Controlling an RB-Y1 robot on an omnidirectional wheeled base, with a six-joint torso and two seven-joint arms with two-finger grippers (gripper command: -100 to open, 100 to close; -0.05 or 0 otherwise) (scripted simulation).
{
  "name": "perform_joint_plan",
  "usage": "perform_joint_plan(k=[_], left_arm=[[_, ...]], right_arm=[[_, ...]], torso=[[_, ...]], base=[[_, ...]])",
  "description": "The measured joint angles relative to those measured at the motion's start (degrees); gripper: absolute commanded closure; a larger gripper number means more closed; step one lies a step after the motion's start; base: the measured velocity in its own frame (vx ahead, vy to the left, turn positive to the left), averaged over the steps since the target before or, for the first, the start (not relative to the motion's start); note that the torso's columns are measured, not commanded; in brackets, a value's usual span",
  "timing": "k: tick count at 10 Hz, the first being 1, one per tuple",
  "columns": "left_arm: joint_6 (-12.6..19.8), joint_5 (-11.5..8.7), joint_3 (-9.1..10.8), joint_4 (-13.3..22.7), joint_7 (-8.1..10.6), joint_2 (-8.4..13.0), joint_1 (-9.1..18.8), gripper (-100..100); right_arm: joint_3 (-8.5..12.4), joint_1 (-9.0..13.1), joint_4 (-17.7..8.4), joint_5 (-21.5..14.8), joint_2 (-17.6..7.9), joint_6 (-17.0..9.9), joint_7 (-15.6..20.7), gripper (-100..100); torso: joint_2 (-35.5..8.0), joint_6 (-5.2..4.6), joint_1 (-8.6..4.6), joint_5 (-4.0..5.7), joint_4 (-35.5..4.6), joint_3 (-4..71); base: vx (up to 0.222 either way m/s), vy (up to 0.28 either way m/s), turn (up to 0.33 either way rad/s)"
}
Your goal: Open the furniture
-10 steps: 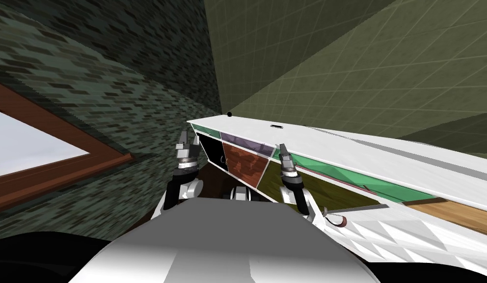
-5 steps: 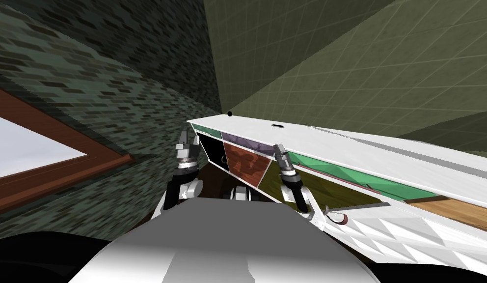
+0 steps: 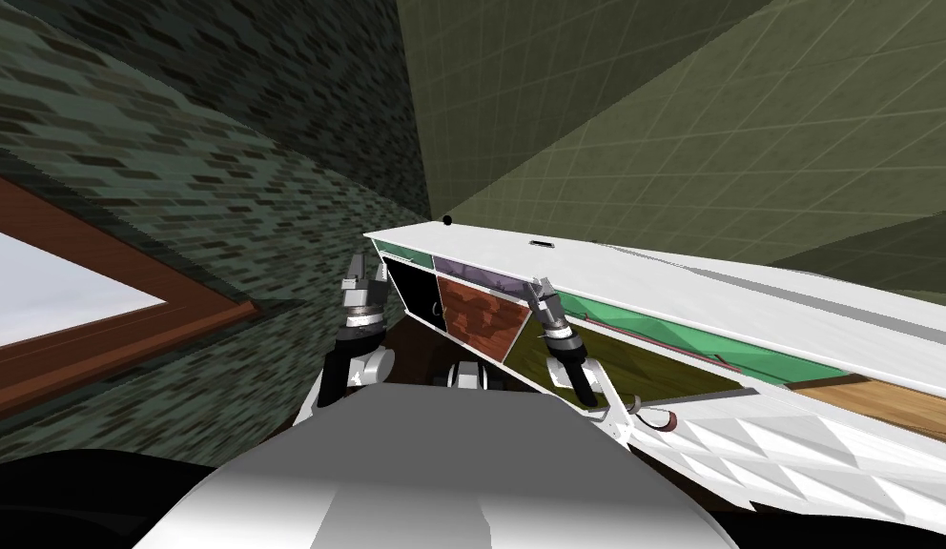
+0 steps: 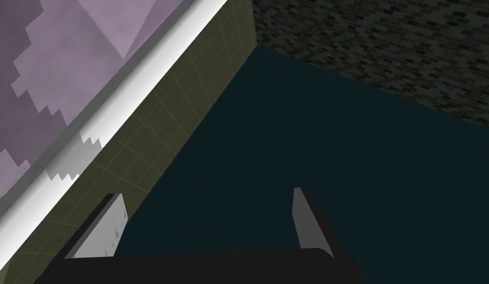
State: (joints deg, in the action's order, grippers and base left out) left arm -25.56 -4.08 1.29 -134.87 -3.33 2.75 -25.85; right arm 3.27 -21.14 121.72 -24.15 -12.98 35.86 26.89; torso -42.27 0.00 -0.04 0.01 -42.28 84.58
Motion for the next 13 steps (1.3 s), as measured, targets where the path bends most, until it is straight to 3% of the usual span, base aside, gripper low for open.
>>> perform_joint_plan(k=[13], left_arm=[[0.00,0.00,0.00,0.00,0.00,0.00,0.00,0]], right_arm=[[2.60,4.20,-4.78,-15.46,-4.13,-0.73,18.47,-100]], torso=[[-0.02,0.00,-0.01,0.00,0.00,-0.01]], base=[[-0.010,0.047,-0.027]])
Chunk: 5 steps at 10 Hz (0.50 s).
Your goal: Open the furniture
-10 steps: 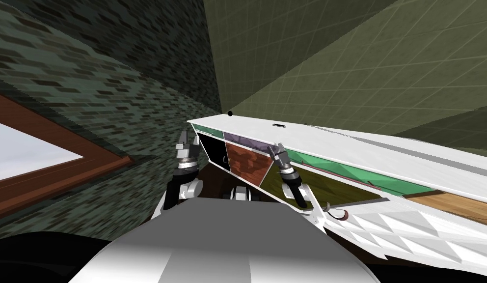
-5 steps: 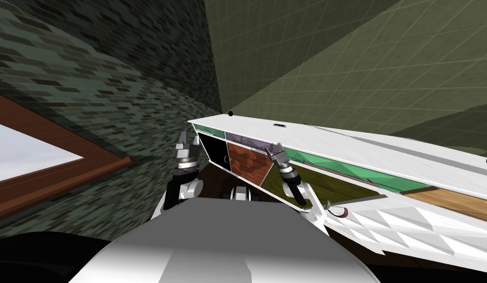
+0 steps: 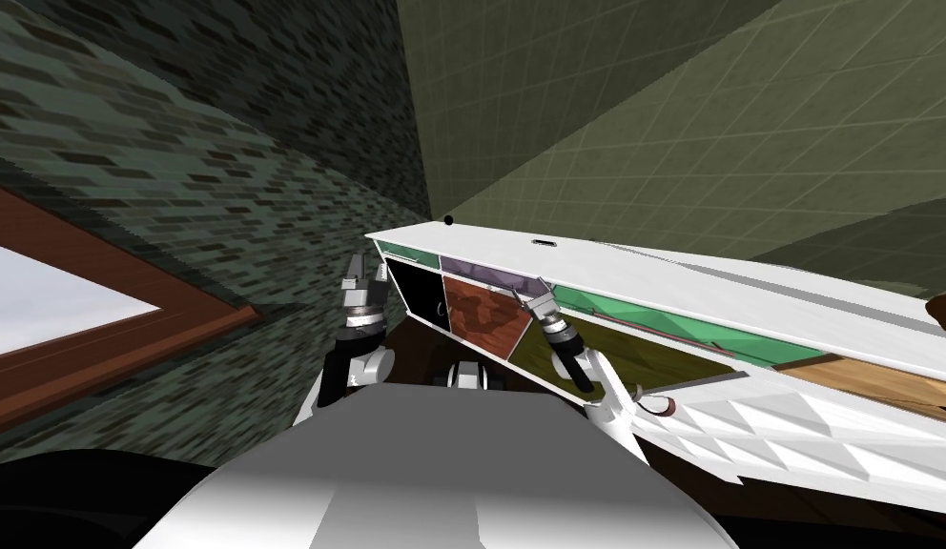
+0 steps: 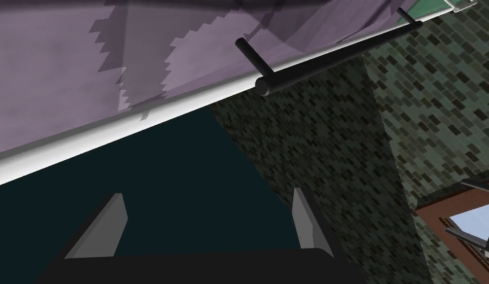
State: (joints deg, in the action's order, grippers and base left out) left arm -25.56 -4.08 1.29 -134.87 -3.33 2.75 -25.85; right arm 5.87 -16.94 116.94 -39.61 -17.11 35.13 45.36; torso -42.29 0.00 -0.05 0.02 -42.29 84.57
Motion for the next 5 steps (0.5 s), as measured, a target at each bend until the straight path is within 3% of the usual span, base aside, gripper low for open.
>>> perform_joint_plan(k=[5], left_arm=[[0.00,0.00,0.00,0.00,0.00,0.00,0.00,0]], right_arm=[[0.84,1.50,-2.28,-5.66,-2.00,-0.49,6.69,-100]], torso=[[0.01,0.00,0.07,-0.02,0.01,0.01]], base=[[-0.009,0.047,-0.026]])
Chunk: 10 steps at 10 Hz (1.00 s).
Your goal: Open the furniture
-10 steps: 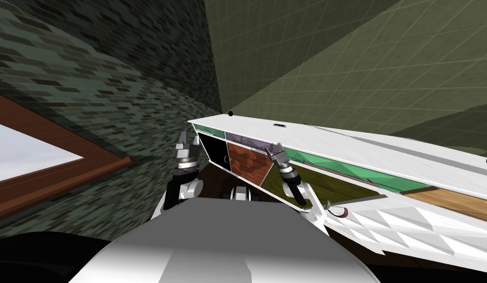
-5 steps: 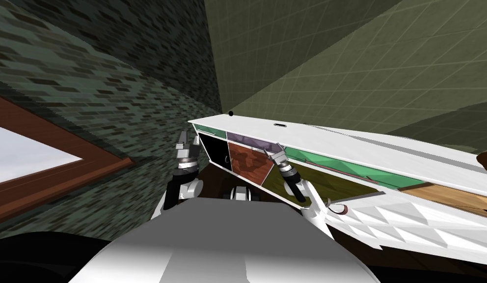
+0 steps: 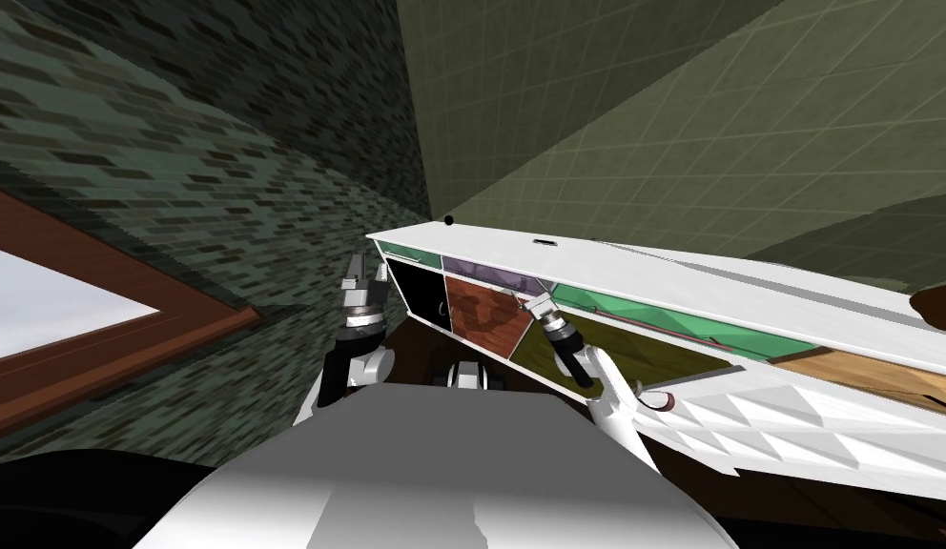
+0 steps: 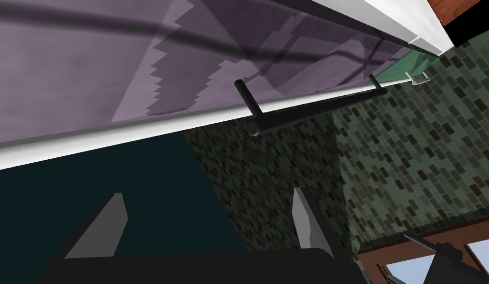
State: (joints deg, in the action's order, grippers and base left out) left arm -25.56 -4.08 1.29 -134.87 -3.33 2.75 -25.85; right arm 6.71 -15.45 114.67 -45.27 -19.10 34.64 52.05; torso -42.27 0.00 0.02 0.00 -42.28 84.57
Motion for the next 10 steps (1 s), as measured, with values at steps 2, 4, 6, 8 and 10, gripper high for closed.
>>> perform_joint_plan(k=[2,4,6,8,10], left_arm=[[0.00,0.00,0.00,0.00,0.00,0.00,0.00,0],[0.00,0.00,0.00,0.00,0.00,0.00,0.00,0],[0.00,0.00,0.00,0.00,0.00,0.00,0.00,0],[0.00,0.00,0.00,0.00,0.00,0.00,0.00,0],[0.00,0.00,0.00,0.00,0.00,0.00,0.00,0]], right_arm=[[0.56,0.92,-1.46,-2.60,-1.10,-0.09,3.07,-100],[0.90,1.46,-2.35,-4.75,-1.88,-0.33,5.80,-100],[1.36,2.54,-3.74,-7.73,-3.23,-0.68,8.91,-100],[1.62,3.00,-4.55,-9.87,-3.96,-0.97,11.60,-100],[2.10,3.62,-5.57,-12.14,-5.01,-1.13,14.33,-100]], torso=[[-0.01,0.00,-0.01,0.00,-0.01,-0.01],[0.00,0.00,-0.09,0.02,0.00,0.00],[-0.02,0.00,0.03,-0.01,-0.01,-0.01],[-0.01,0.00,-0.03,0.00,0.00,-0.01],[0.00,0.00,-0.03,0.00,0.00,0.00]], base=[[-0.010,0.052,-0.026],[-0.008,0.035,-0.020],[-0.013,0.051,-0.027],[-0.011,0.046,-0.031],[-0.008,0.041,-0.017]])
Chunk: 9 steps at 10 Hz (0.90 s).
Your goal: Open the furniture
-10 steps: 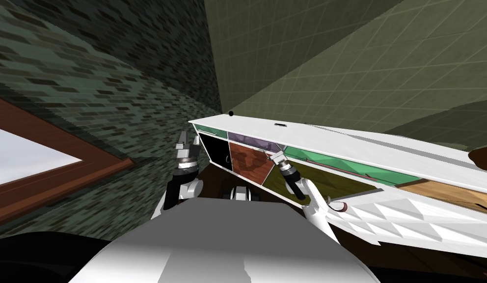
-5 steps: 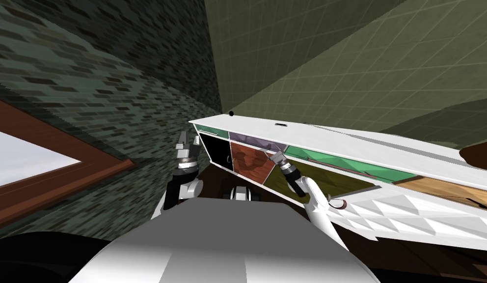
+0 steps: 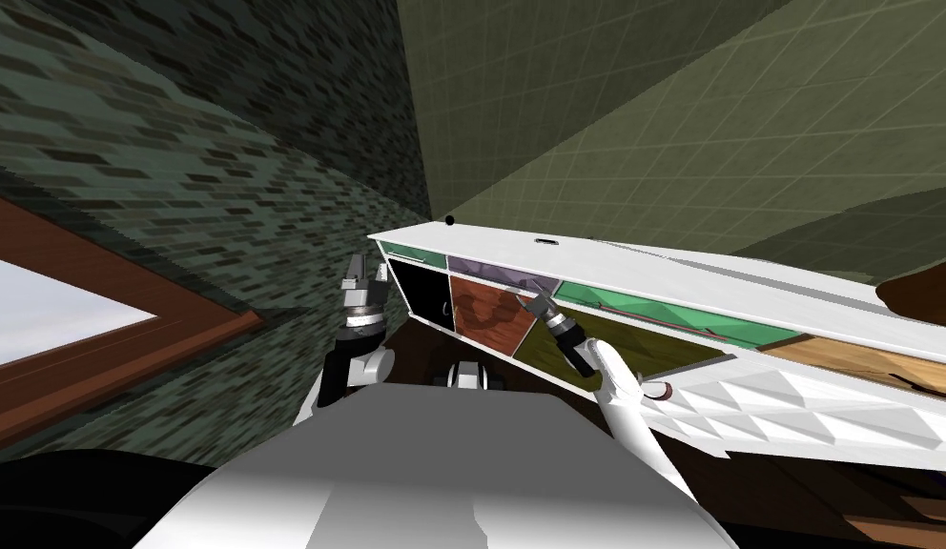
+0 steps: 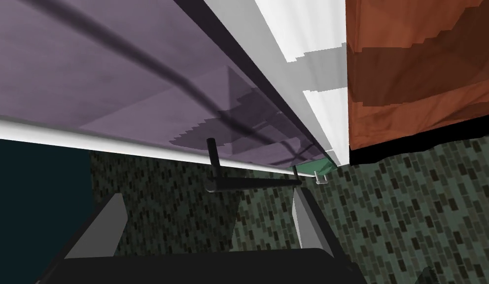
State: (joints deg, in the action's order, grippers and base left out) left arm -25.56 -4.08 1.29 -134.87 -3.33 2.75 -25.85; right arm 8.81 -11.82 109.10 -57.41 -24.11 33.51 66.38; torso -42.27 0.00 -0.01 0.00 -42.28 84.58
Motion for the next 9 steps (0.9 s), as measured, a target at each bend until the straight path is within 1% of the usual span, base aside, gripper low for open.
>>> perform_joint_plan(k=[5,8,9], left_arm=[[0.00,0.00,0.00,0.00,0.00,0.00,0.00,0],[0.00,0.00,0.00,0.00,0.00,0.00,0.00,0],[0.00,0.00,0.00,0.00,0.00,0.00,0.00,0]], right_arm=[[1.10,1.89,-2.90,-6.22,-2.48,-0.26,7.90,-100],[1.53,2.57,-3.55,-9.07,-3.78,-0.63,10.82,-100],[1.55,2.59,-3.58,-9.17,-3.82,-0.64,11.05,-100]], torso=[[0.01,0.00,0.01,0.00,0.00,0.00],[-0.01,-0.01,-0.03,0.01,0.00,-0.01],[-0.01,0.00,-0.05,0.02,0.00,-0.01]], base=[[-0.012,0.049,-0.028],[-0.006,0.027,-0.013],[0.087,0.063,0.020]])
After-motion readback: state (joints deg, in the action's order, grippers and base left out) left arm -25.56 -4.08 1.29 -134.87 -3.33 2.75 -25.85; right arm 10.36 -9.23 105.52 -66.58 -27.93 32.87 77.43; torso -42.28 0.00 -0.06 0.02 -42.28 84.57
